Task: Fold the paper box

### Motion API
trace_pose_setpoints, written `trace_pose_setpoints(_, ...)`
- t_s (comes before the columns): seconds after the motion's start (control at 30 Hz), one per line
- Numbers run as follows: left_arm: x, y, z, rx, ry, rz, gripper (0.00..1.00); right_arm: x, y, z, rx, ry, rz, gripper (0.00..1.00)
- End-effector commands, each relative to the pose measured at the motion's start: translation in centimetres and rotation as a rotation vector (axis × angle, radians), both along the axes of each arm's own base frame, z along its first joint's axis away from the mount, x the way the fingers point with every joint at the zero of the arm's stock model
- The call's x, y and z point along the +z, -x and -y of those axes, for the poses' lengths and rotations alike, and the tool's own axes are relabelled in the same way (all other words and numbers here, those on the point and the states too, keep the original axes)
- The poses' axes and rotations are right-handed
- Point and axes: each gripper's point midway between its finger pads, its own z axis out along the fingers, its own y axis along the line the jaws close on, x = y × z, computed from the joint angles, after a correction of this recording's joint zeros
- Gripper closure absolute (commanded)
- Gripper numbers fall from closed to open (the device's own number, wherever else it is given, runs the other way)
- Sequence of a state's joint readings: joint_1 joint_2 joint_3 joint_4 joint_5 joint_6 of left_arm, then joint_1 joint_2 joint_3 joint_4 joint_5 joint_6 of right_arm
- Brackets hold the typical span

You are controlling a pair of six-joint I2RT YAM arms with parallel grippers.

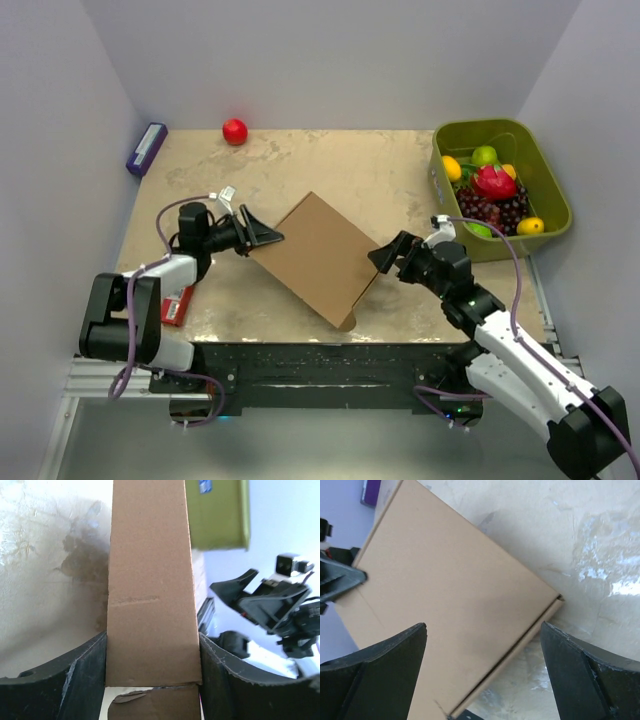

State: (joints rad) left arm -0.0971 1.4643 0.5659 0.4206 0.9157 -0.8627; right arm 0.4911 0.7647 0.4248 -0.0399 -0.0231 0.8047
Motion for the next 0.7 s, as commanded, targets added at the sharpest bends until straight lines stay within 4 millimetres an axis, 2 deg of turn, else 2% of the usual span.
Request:
trace_pose_setpoints(0.0,4.0,0.2,-1.2,0.054,0.148,0.005,1.00,4.7,-0.5,-0.3,0.117,0.123,0.192,0.01)
trace_pose_setpoints(0.13,4.8,0.7,-2.2,0.120,0.195,-0.017,1.00,6.8,-0.3,-0.2,0.209,0.250,0.339,0.02)
trace_pose_setpoints(0.17,4.9,0.3,-3.0,0.152,0.194,-0.021,1.00,7.3,-0.2,-0.3,0.221,0.255,0.366,0.02)
trace_pose_setpoints(0.27,5.3,0.1,-4.2,0.208,0.215,-0.050,1.00,8.0,-0.2,0.2,0.226,0.314,0.440,0.04)
trace_pose_setpoints(0.33,6.1,0.0,-4.8,0.237,0.235,-0.039,1.00,8.3,-0.7,1.3,0.166,0.349,0.460,0.05)
trace_pose_setpoints(0.43,7.4,-0.1,-6.2,0.305,0.292,-0.044,1.00,8.7,-0.9,1.5,0.138,0.359,0.518,0.07)
trace_pose_setpoints(0.5,7.7,-0.1,-7.1,0.347,0.342,-0.072,1.00,8.1,-1.6,2.4,0.082,0.403,0.538,0.07)
trace_pose_setpoints(0.53,8.1,0.0,-7.4,0.367,0.388,-0.108,1.00,8.3,-1.9,2.3,0.072,0.409,0.551,0.07)
trace_pose_setpoints(0.57,7.4,0.4,-7.8,0.395,0.418,-0.143,1.00,8.5,-2.3,2.3,0.061,0.420,0.557,0.07)
trace_pose_setpoints(0.63,8.2,0.6,-8.2,0.429,0.496,-0.131,1.00,7.7,-3.0,1.5,0.094,0.460,0.540,0.07)
trace_pose_setpoints(0.67,7.5,1.4,-8.3,0.459,0.573,-0.218,1.00,7.8,-3.3,1.1,0.106,0.467,0.539,0.08)
